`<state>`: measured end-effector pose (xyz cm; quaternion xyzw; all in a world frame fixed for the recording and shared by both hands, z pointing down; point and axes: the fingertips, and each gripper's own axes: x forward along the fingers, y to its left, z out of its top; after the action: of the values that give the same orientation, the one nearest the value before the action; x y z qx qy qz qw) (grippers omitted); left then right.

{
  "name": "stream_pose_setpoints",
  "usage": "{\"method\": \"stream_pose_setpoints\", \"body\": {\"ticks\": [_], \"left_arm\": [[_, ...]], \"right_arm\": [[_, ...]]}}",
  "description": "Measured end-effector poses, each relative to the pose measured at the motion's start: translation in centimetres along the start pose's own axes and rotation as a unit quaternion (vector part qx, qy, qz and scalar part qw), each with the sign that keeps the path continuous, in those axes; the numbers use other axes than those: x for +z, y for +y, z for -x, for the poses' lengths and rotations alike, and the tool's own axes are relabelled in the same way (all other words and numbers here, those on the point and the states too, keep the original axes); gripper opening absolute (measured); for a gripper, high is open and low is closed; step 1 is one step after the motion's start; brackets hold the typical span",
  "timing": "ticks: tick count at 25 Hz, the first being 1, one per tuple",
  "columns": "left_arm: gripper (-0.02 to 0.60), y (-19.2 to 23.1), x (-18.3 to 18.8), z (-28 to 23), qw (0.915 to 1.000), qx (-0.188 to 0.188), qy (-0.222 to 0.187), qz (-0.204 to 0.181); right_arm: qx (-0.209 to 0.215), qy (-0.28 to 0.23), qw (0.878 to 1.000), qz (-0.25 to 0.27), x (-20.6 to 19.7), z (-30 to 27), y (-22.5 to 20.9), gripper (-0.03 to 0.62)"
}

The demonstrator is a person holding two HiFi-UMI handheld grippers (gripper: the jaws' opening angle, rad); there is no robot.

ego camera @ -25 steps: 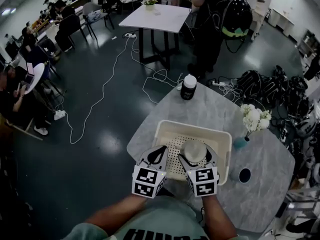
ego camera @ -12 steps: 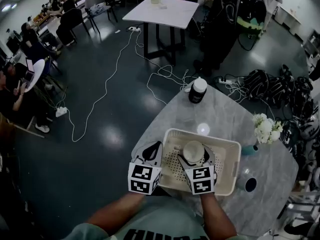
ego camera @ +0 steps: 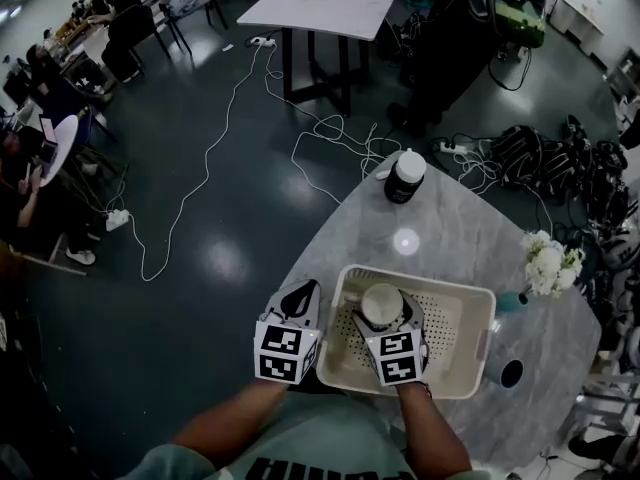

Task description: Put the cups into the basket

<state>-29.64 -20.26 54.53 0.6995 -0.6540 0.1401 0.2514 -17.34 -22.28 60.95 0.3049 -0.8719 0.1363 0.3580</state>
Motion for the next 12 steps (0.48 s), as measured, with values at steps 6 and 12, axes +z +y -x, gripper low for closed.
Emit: {"method": "stream_pose_setpoints", "body": {"ticks": [6,12], "left_arm": [[0.006,0.6,-0.8,-1.7,0.9998,-0.013,0.017,-0.002],[0.006,1.0,-1.0,-2.7,0.9994,-0.024,0.025,-0.001]], "right_arm": [[0.003,0.025,1.0,0.001,-1.2,-2.2,-0.1,0.407],[0.005,0.045,0.999,0.005,-2.3,-3.7,-0.1,0.407]]}}
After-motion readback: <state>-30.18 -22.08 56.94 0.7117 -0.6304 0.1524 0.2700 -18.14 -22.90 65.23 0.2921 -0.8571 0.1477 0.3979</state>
